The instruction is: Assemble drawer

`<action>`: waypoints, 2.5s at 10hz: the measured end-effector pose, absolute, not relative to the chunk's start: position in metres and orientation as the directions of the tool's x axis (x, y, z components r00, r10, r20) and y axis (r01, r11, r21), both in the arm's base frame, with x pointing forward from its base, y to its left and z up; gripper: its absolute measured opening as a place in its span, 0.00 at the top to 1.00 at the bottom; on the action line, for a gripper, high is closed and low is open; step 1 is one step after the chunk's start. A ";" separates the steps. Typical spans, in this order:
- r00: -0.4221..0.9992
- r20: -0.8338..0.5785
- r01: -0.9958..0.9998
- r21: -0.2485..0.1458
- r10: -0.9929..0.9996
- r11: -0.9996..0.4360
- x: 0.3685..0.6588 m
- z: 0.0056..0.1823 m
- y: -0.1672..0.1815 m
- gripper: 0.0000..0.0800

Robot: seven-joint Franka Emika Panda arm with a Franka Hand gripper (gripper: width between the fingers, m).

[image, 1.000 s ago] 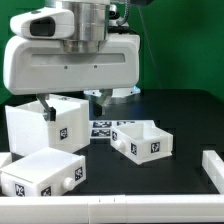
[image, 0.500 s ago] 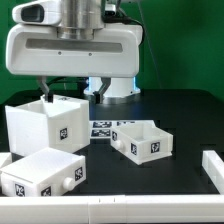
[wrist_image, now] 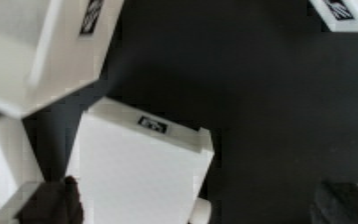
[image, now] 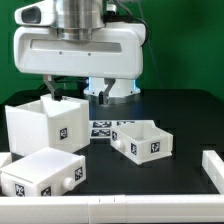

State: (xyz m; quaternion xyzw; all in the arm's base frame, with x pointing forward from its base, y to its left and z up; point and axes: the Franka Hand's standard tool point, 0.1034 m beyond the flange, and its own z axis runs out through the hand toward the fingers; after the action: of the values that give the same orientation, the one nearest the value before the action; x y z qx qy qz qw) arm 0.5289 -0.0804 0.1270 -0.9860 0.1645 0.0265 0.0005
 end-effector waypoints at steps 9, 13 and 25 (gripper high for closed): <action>0.802 -0.206 -0.586 -0.082 -0.561 -0.806 0.493 0.122 -0.094 0.19; 0.773 -0.261 -0.619 -0.105 -0.579 -0.778 0.483 0.121 -0.098 0.19; 0.845 -0.198 -0.516 -0.065 -0.496 -0.854 0.479 0.093 -0.097 0.19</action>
Offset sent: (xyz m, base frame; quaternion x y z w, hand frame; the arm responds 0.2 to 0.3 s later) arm 0.0000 0.0000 0.0000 0.0000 0.0000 0.0650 0.9979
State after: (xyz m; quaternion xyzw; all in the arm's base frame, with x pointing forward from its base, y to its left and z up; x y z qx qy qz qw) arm 0.4790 -0.0965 0.0930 -0.9589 0.2638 0.0875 0.0578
